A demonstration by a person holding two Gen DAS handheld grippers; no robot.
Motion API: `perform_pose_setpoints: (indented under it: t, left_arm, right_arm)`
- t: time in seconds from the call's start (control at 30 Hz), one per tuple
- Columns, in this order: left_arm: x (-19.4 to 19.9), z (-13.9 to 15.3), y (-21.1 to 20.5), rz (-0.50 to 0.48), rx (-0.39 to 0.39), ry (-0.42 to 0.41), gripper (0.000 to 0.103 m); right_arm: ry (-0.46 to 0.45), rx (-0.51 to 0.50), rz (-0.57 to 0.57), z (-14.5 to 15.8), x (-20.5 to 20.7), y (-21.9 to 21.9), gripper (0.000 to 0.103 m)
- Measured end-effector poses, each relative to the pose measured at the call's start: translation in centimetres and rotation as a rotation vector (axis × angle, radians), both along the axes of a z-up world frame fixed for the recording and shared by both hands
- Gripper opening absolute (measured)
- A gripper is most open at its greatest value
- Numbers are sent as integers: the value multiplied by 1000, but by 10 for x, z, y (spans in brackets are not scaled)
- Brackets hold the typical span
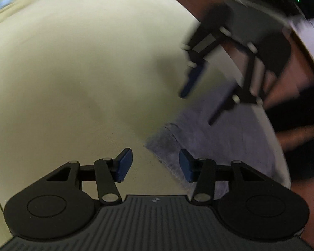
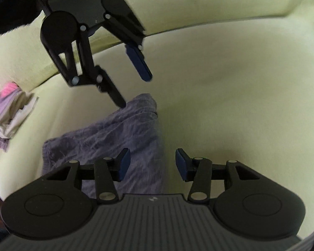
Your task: Fold clothes
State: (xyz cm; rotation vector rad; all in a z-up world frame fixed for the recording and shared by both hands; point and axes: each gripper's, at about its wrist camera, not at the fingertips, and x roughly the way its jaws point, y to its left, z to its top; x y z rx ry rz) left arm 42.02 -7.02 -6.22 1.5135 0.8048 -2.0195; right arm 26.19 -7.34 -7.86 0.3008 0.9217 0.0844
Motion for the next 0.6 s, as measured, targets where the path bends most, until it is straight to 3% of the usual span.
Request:
perform_pose_setpoints:
  t: [0.1,0.2,0.3,0.6]
  left_arm:
    - [-7,-13,-15,-141,48,-19,41]
    - [-10,-19,-21,-219,60,-13,33]
    - [-15,-27,-25,-327,59,-12,32]
    - [-27,-15,-14,-482,15,-42,36]
  right_arm:
    - [24,52,-29,-4,2,-3,47]
    - [22,92,-69,-5,3,-4,47]
    - [27,123,-105,-7,5,-5,47]
    - [30,213,-159,-19,16,-10,47]
